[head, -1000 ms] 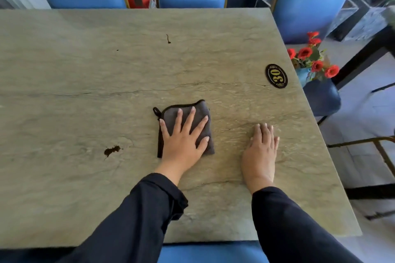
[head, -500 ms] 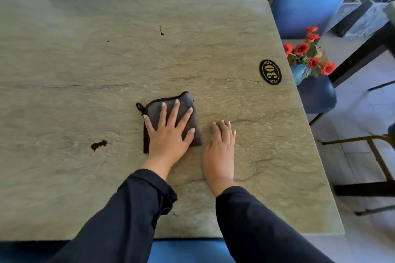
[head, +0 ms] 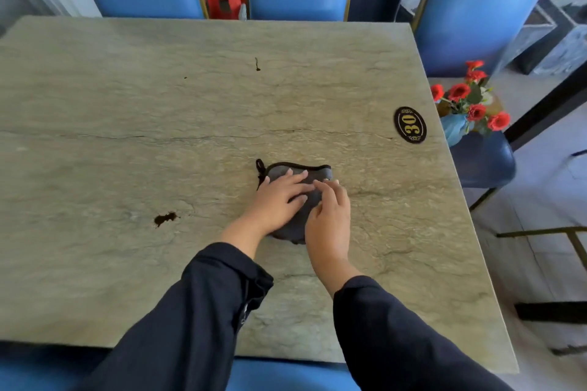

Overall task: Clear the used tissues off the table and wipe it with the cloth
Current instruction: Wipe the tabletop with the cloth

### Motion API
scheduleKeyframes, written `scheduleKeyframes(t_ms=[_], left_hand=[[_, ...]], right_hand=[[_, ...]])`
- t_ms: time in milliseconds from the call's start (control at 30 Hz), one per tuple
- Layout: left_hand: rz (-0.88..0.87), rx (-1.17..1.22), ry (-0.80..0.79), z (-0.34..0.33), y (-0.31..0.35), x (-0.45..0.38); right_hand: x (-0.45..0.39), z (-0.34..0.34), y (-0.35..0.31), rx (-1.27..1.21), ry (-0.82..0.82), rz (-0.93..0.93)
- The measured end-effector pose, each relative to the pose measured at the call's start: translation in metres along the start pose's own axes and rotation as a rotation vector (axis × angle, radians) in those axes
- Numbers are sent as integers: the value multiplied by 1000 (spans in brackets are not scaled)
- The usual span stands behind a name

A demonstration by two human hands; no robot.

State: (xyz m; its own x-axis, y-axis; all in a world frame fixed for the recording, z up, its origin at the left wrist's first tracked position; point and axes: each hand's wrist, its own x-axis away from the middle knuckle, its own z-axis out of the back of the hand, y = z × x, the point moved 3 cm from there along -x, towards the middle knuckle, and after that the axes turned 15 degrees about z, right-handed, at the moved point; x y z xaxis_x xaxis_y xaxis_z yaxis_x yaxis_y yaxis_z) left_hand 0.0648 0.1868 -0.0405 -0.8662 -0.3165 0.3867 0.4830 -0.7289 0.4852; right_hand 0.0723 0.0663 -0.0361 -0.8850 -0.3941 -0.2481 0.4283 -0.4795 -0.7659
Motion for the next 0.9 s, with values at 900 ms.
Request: scheduleKeyframes(t_ms=[900], left_hand=[[311,-281,201,101,-239,20]], right_hand=[[-54,-116,-29,718,-488,-7]])
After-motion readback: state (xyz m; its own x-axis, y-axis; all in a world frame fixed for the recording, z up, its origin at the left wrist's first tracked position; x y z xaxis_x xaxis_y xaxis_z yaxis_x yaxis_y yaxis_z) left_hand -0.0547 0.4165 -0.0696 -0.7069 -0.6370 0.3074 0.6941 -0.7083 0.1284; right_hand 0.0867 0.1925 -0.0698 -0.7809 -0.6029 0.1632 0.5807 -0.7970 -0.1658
